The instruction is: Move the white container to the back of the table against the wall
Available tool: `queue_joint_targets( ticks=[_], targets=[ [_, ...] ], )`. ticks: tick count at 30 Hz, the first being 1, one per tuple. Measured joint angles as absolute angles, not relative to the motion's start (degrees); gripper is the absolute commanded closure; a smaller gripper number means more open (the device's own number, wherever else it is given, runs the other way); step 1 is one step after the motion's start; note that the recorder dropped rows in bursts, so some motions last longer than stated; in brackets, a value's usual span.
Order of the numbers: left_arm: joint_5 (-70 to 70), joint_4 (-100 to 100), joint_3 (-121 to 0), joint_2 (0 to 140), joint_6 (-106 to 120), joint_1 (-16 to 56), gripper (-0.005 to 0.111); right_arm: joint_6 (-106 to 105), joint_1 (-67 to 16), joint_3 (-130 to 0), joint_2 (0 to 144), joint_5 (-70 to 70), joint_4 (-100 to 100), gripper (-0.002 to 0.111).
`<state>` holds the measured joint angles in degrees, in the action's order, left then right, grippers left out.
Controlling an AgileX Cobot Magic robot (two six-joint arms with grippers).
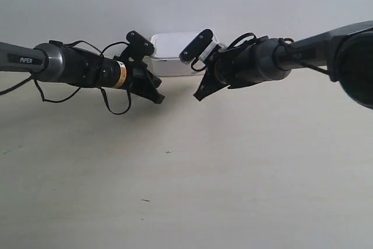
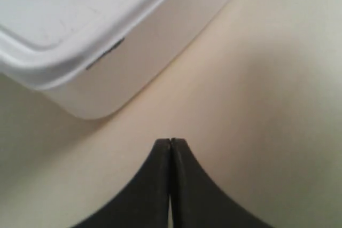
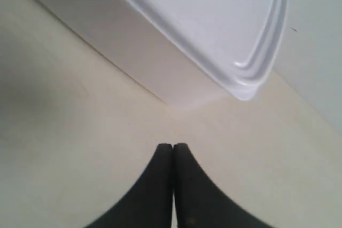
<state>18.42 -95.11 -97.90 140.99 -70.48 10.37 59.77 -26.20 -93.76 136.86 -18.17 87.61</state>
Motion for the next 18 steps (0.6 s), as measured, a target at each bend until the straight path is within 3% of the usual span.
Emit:
queue_joint_targets(
  ticks=[18],
  targets=[
    [11.9,-86.6,-63.7,105.6,-73.9,11.9,0.107,80.2,-26.2,-60.4,101.2,-14.5,88.1,0.108]
  ],
)
